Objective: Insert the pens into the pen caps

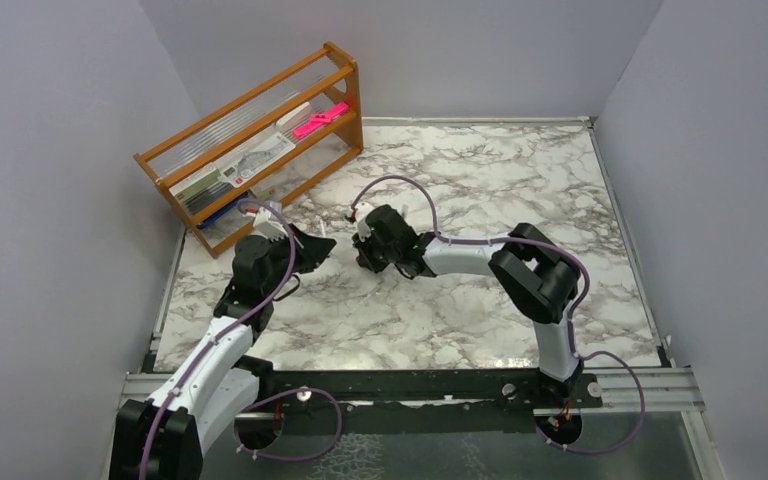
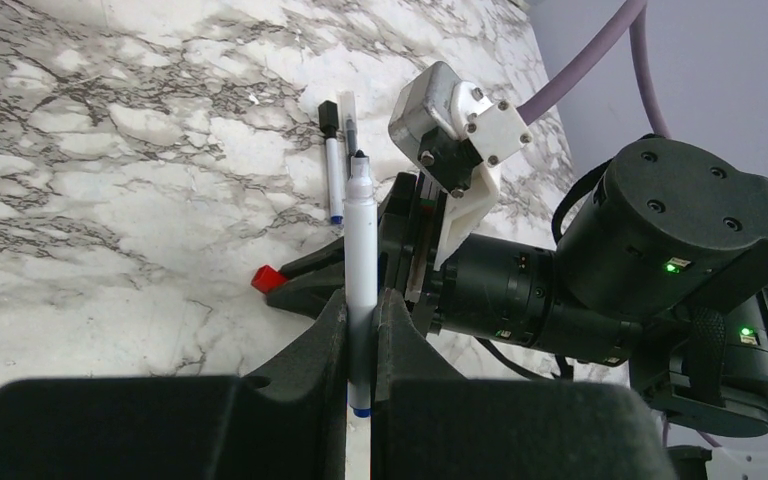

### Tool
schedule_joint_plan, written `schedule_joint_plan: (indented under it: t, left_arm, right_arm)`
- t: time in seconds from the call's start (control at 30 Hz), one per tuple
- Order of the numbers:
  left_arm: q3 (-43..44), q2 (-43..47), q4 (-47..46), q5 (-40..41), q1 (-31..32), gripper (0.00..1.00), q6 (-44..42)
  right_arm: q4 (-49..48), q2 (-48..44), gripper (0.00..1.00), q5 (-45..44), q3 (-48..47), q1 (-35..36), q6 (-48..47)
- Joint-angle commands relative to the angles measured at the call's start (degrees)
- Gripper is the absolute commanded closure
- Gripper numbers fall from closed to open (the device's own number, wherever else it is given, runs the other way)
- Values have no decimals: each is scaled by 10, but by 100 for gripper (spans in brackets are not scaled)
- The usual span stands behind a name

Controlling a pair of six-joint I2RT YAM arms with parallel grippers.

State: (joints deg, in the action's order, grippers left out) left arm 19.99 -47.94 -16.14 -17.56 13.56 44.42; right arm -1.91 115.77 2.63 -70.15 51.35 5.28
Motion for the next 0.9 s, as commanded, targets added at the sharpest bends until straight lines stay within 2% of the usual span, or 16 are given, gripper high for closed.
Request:
schedule_joint_plan:
  t: [0.0, 0.1, 0.17, 0.33, 0.5, 0.73, 0.8, 0.87]
  left_arm:
    - [-17, 8, -44, -52, -3, 100, 20]
    - [-27, 9, -79, -75, -3, 100, 44]
    - [-31, 8, -86, -79, -2, 100, 52]
    - [-41, 15, -86, -73, -3, 100, 63]
    - [-46, 12, -86, -72, -3, 100, 69]
    - [-44, 4, -86, -70, -2, 100, 63]
    - [-43, 3, -86, -70, -3, 100, 62]
    - [-46, 1, -86, -71, -3, 100, 61]
  right_arm:
    - [-24, -51, 99, -8, 40, 4, 61]
    - [-53, -91, 99, 10, 58, 2, 104]
    - [-28, -93, 99, 1, 40, 2, 130]
    - [78, -76, 99, -92, 16, 3, 213]
    - [150, -74, 99, -199, 35, 17, 267]
    - [180, -69, 99, -223, 52, 25, 293]
    - [184, -67, 92, -224, 50, 26, 293]
    - [186, -68, 79, -230, 48, 26, 288]
